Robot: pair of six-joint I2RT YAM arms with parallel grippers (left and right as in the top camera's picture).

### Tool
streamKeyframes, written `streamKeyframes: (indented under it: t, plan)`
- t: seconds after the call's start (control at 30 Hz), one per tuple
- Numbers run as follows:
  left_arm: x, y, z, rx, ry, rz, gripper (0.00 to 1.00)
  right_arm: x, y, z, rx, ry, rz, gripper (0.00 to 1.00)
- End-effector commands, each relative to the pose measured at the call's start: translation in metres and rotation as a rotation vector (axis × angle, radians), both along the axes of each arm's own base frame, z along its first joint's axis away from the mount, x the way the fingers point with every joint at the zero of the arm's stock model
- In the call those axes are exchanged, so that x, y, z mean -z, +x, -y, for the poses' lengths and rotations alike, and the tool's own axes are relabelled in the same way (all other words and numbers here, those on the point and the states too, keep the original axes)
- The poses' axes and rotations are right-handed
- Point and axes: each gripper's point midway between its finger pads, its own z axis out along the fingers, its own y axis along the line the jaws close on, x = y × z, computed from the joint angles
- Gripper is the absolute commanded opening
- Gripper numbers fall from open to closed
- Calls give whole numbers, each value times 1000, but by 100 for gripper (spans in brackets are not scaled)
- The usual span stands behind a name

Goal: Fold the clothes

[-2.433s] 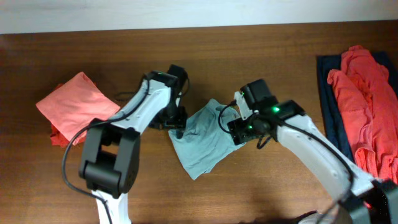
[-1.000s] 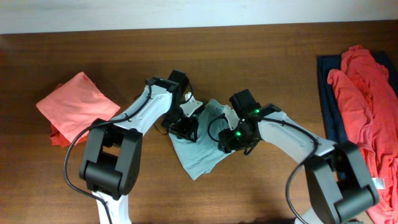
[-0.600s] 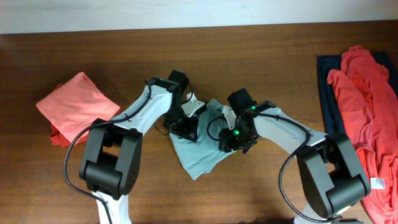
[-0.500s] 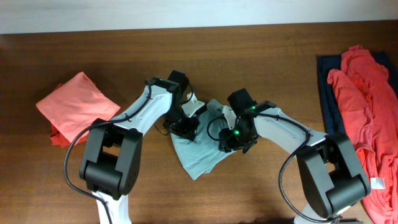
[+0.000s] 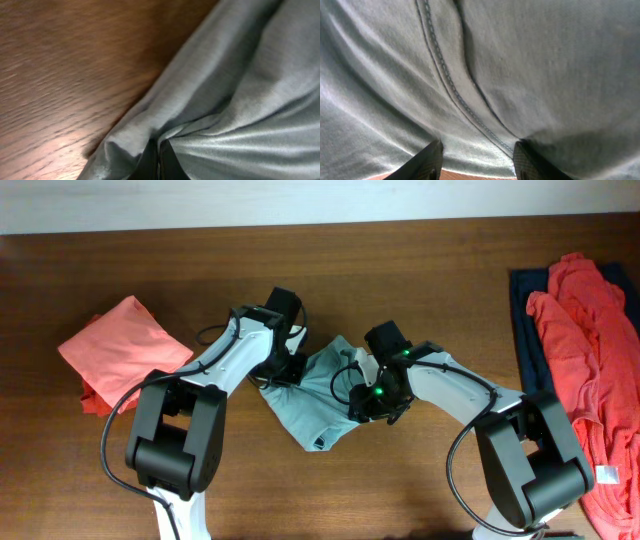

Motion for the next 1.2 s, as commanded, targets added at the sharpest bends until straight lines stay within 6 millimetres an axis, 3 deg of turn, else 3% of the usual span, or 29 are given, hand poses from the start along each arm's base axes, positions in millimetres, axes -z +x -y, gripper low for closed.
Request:
streamKeyframes:
  t: [0.0,0.13,0.27,0.33,0.47,0.63,0.9,1.03,1.07,1.1,1.13,1.17]
  plan:
    - [-3,7,-24,-94,98,40,0,44,-25,19,-16,-113,-99,52]
    - [9,-11,-31,-93,128,-14,0,44,-25,19,-16,-113,-99,52]
    - [23,-30,-57,-187,255,-45,0,44,-25,19,-16,-113,-99,52]
    - [29,-40,-61,-219,269,-71,1,44,-25,19,-16,-113,-99,52]
    - [28,-50,-70,-315,320,-96,1,44,-25,19,-16,-113,-100,52]
    - [23,-51,-88,-437,421,-63,0,44,-24,20,-16,-121,-96,52]
    - [15,-51,-87,-495,413,-48,0,44,-25,23,-16,-137,-96,53]
    - [-19,-39,-84,-489,350,45,1,17,-13,18,-25,-116,-48,58]
    - [-29,-35,-82,-477,328,76,4,2,-4,15,-22,-104,-13,59]
    - [-44,-29,-80,-444,296,127,11,-17,5,11,-20,-86,30,60]
    - [-48,-27,-79,-432,285,143,16,-22,7,10,-20,-81,40,60]
    - [-61,-20,-76,-395,256,193,32,-48,16,5,-17,-57,97,61]
